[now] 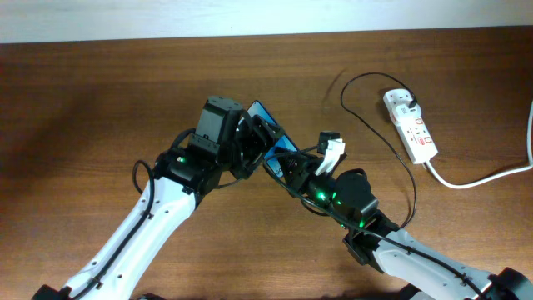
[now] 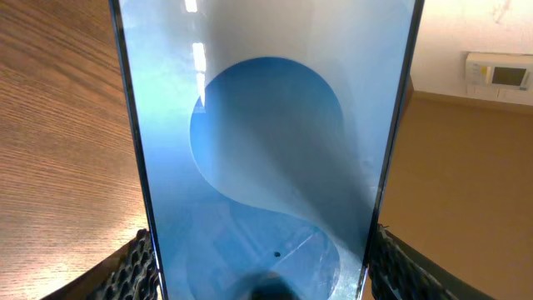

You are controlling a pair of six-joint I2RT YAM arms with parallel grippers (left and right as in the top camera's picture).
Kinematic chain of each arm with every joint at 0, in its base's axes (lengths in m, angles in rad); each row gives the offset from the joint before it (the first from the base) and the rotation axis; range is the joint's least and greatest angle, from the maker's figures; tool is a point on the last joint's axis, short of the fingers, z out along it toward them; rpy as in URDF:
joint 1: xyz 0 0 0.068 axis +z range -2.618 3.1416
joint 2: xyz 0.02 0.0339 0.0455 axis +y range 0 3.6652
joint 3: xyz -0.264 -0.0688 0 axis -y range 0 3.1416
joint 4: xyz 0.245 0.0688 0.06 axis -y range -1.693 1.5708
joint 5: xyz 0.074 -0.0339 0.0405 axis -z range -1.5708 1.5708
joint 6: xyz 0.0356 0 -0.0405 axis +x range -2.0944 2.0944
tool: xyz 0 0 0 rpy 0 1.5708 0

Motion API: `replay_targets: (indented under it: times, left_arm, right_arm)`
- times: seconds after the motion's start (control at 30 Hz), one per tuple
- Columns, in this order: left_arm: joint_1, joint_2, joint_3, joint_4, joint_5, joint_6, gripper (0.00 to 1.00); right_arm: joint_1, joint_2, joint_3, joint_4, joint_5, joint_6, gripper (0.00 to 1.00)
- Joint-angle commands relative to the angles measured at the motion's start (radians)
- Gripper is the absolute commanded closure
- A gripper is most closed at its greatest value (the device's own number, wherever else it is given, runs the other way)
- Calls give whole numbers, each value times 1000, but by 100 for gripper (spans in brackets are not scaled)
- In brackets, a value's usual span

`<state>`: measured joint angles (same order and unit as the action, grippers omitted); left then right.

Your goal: Plug charger to phone and switch on socket

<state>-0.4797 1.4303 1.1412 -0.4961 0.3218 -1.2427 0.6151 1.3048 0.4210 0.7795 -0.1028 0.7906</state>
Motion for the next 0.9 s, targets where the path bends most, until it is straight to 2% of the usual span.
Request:
replay_targets:
  times: [0.0,0.13,0.17,0.23,0.27,0.3,0.37,0.53,0.6,0.77,0.8,0.87]
  left_arm:
    - [-5,-21,25,6,3,-3,73]
    - [-5,-21,25,6,3,1,58]
    - [-5,-21,25,6,3,18,45]
    - [-5,-21,25,6,3,33,32]
    - [-4,-21,25,13,3,48,21]
    - [-4,-21,25,17,0,61,18]
    - [-4,-21,25,31,-8,63,0]
    - [-2,-32,25,88,-35,72,1]
    - [17,-60,25,84,-39,150,1]
    - [172,-244,25,-140,-46,371,1]
    - [213,-302,25,-248,-78,403,1]
    - [254,-385,25,-352,-114,456,1]
  right_arm:
    - [8,-2,13,27,-31,13,94]
    - [8,-2,13,77,-36,38,96]
    - [8,-2,12,75,-43,62,96]
    - [7,-2,13,75,-43,84,96]
    - [6,-3,12,79,-43,116,96]
    - [6,-3,13,84,-43,128,96]
    - [6,-6,13,112,-44,155,96]
    - [3,-10,12,115,-42,294,96]
    - [-16,-10,12,115,-43,389,96]
    - [-105,-10,12,88,-159,747,96]
    - [-124,-10,12,53,-208,822,96]
    - [-139,-10,12,28,-300,842,96]
